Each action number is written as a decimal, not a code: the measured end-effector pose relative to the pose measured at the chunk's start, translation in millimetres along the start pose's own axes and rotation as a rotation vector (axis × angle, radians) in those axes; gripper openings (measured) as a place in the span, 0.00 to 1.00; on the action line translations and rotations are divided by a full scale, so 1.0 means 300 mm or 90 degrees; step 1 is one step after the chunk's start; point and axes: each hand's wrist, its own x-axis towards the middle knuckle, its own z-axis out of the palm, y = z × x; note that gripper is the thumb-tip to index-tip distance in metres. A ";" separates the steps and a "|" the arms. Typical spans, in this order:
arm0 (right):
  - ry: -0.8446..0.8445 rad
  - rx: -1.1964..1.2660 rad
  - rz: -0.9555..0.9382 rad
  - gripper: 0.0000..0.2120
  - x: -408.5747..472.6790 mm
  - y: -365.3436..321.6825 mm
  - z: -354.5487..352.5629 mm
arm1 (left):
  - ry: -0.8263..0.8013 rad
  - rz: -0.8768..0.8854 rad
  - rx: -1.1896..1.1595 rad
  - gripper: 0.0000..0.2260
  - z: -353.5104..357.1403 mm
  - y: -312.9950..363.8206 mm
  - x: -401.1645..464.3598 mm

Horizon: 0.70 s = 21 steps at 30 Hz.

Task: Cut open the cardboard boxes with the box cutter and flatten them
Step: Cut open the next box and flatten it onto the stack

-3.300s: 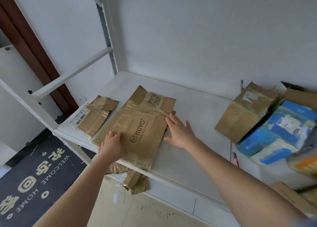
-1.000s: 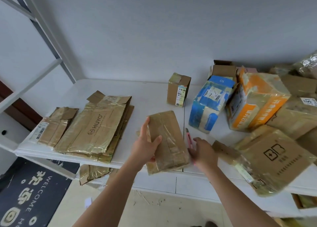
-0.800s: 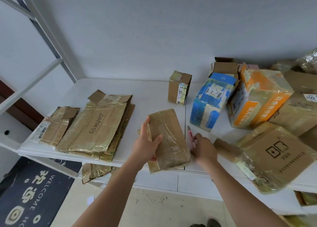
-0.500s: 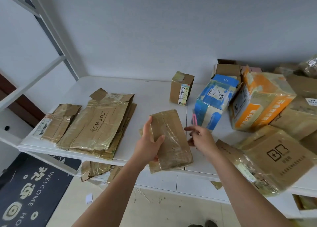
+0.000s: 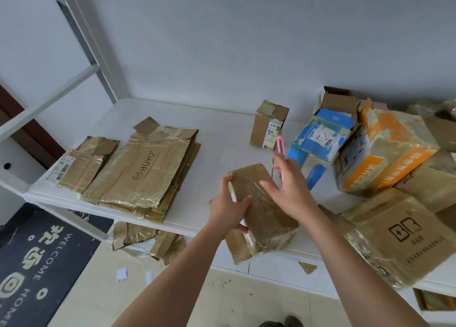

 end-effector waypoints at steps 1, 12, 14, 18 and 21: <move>-0.019 0.030 -0.013 0.42 -0.005 -0.008 -0.012 | 0.004 0.001 -0.002 0.29 0.002 0.000 0.005; 0.101 -0.034 -0.101 0.10 -0.034 0.024 0.026 | 0.025 0.012 0.026 0.29 0.013 0.000 -0.004; 0.071 -0.051 -0.055 0.10 -0.032 0.052 0.043 | 0.029 0.014 0.017 0.29 0.016 -0.002 -0.004; 0.070 -0.031 0.032 0.11 -0.021 0.074 0.042 | 0.035 0.007 -0.007 0.28 -0.003 -0.005 -0.001; -0.038 0.043 0.081 0.17 -0.029 0.042 0.074 | 0.056 0.000 -0.006 0.28 -0.046 -0.006 0.007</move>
